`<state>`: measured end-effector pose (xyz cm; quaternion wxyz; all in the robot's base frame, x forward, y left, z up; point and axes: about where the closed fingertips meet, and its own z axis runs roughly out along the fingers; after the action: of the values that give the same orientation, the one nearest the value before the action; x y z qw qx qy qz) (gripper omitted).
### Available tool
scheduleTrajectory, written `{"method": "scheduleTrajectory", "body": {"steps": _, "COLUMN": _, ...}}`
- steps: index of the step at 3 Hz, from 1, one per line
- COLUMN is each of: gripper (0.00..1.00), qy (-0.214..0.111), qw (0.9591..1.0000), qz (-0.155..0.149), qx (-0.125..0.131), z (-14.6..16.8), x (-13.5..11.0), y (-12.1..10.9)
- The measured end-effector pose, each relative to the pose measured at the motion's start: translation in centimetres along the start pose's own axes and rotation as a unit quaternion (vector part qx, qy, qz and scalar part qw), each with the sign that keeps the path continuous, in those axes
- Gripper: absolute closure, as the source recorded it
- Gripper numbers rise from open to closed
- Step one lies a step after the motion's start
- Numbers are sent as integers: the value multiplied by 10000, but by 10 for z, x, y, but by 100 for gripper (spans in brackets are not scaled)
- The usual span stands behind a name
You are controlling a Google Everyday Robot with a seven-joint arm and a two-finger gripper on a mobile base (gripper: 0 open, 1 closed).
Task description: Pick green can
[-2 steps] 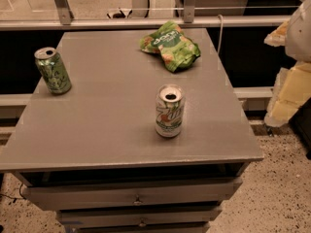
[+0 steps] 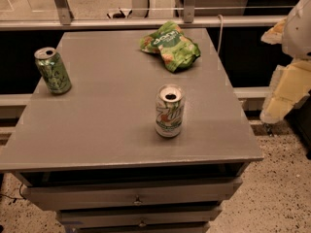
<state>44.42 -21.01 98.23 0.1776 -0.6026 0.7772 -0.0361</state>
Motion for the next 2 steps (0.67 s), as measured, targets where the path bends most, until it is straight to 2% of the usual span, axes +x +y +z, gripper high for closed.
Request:
{"method": "scheduleTrajectory", "body": {"steps": 1, "gripper": 0, "qy": -494, "qw": 9987, "qz": -63, "qx": -57, "z": 11, "x": -37, "y": -22}}
{"method": "scheduleTrajectory", "body": {"steps": 2, "gripper": 0, "qy": -1294, "qw": 9910, "qz": -128, "qx": -310, "z": 26, "x": -92, "y": -51}}
